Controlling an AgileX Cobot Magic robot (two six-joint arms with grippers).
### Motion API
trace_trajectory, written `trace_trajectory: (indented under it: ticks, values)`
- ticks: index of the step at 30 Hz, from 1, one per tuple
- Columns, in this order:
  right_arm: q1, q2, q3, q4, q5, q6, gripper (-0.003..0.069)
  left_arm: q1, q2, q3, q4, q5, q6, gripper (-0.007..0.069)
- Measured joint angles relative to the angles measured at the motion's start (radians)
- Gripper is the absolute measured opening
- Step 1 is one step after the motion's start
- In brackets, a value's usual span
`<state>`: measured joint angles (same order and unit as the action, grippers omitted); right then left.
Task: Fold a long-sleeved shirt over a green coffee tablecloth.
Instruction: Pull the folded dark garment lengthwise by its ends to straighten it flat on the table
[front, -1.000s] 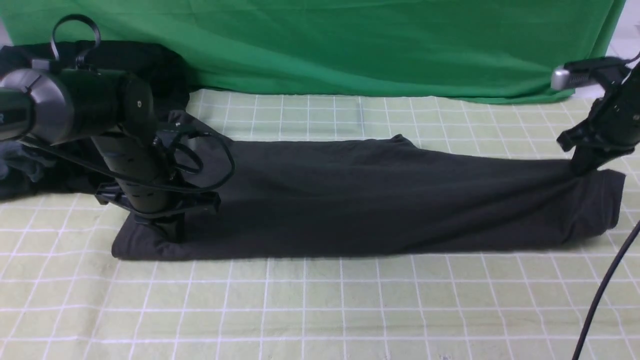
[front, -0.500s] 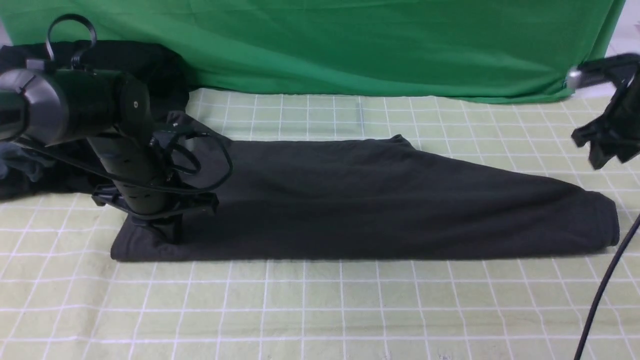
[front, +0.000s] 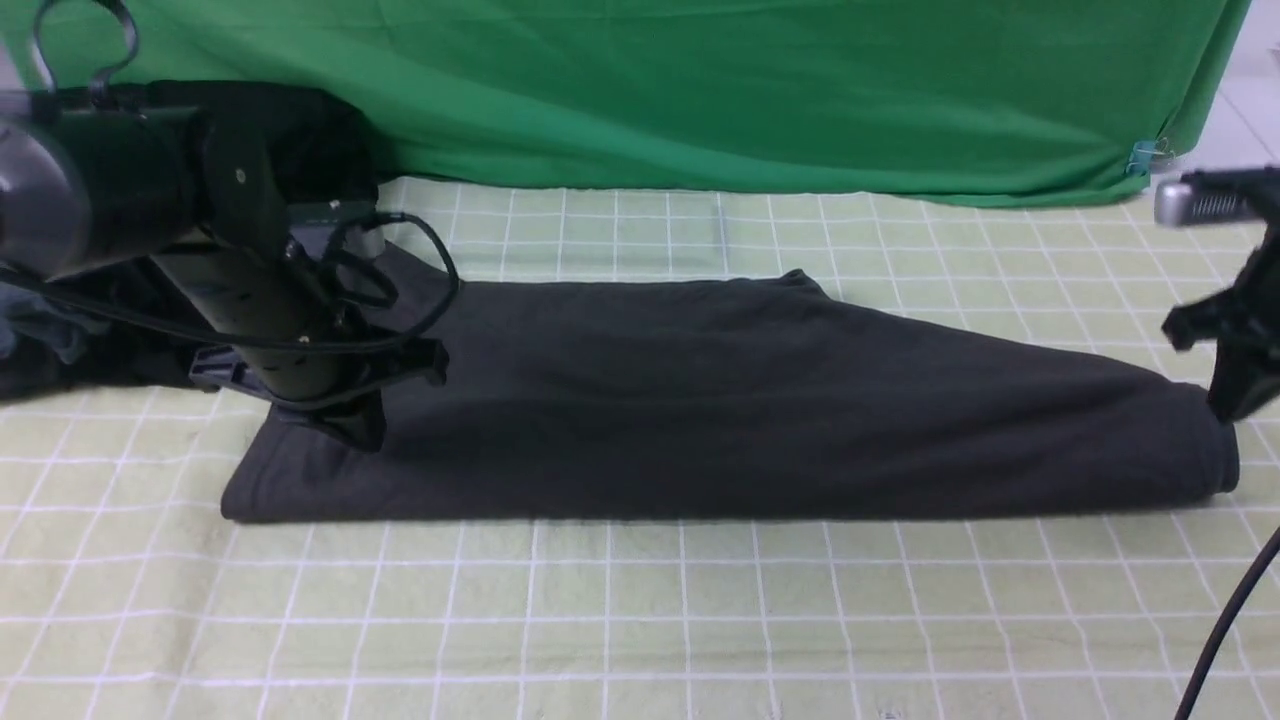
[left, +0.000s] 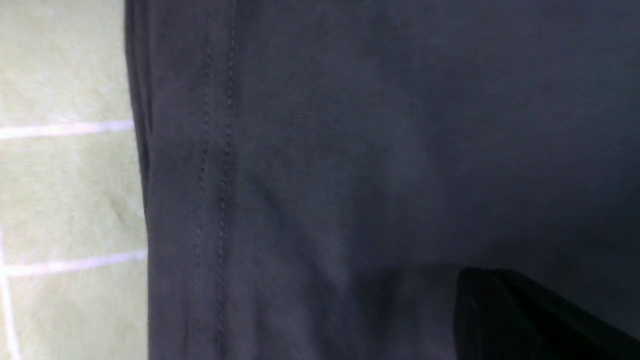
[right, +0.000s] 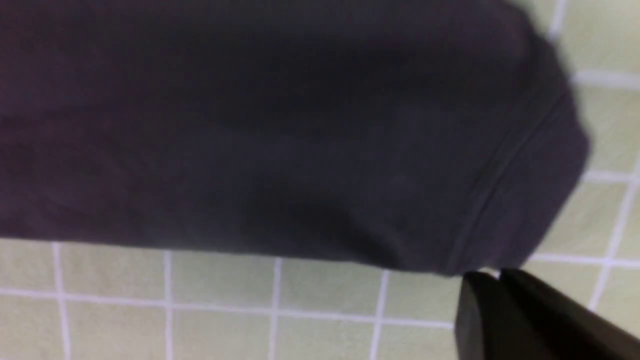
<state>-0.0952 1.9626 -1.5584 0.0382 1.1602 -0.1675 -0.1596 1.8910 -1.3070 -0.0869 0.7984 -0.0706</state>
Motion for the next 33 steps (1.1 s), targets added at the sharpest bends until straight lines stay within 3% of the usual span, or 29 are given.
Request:
trace_trajectory:
  ticks: [2, 3, 5, 7, 11, 13, 14, 15, 16, 17, 19, 23, 26, 30, 31, 32, 33]
  values:
    - [-0.007, 0.000, 0.027, -0.001, -0.011, 0.015, 0.0172, 0.001, 0.028, 0.000, 0.007, -0.003, 0.000, -0.0004]
    - [-0.008, 0.000, 0.029, -0.001, -0.011, 0.015, 0.0172, 0.001, 0.034, 0.000, 0.008, -0.003, 0.000, -0.0004]
    - [-0.019, 0.000, 0.058, -0.003, -0.068, 0.021, 0.0374, 0.001, 0.057, -0.002, 0.011, -0.007, -0.003, -0.0004]
    - [-0.025, 0.004, 0.080, -0.004, -0.115, 0.013, 0.0472, 0.001, 0.062, -0.004, 0.011, -0.005, -0.003, -0.0004]
    - [-0.029, 0.031, 0.085, 0.000, -0.136, 0.000, 0.0486, 0.001, 0.070, -0.009, 0.011, 0.000, -0.003, -0.0004]
    - [-0.029, 0.068, 0.088, 0.025, -0.136, -0.036, 0.0393, 0.001, 0.072, -0.012, 0.011, 0.002, -0.003, -0.0004]
    - [-0.029, 0.080, 0.089, 0.032, -0.134, -0.056, 0.0300, 0.001, 0.072, -0.012, 0.011, 0.002, -0.003, -0.0004]
    - [-0.029, 0.081, 0.089, 0.034, -0.134, -0.058, 0.0282, 0.001, 0.072, -0.012, 0.011, 0.002, -0.003, -0.0004]
    - [-0.030, 0.085, 0.089, 0.036, -0.128, -0.063, 0.0153, 0.001, 0.072, -0.012, 0.011, 0.002, -0.003, -0.0004]
    - [-0.036, 0.085, 0.089, 0.039, -0.121, -0.061, 0.0084, 0.001, 0.072, -0.012, 0.011, 0.005, -0.003, -0.0004]
    - [-0.049, 0.079, 0.089, 0.044, -0.096, -0.060, 0.0041, 0.001, 0.072, -0.012, 0.011, 0.006, -0.003, -0.0004]
    - [-0.092, 0.076, 0.089, 0.060, -0.042, -0.041, 0.0038, 0.001, 0.074, -0.013, 0.011, 0.017, -0.003, -0.0004]
    - [-0.106, 0.076, 0.089, 0.066, -0.038, -0.028, 0.0119, 0.001, 0.070, -0.013, 0.002, 0.017, -0.003, -0.0004]
    - [-0.113, 0.073, 0.072, 0.039, 0.004, -0.014, 0.0366, 0.001, 0.055, -0.011, -0.005, 0.015, -0.001, -0.0004]
    - [-0.113, 0.072, 0.069, 0.038, 0.004, -0.014, 0.0366, 0.001, 0.052, -0.010, -0.005, 0.015, -0.001, -0.0004]
    - [-0.115, 0.060, 0.038, 0.031, 0.032, 0.010, 0.0494, 0.001, 0.035, -0.004, -0.005, 0.030, -0.001, -0.0004]
    - [-0.115, 0.055, 0.036, 0.030, 0.034, 0.019, 0.0515, 0.001, 0.033, -0.001, -0.005, 0.036, -0.001, -0.0004]
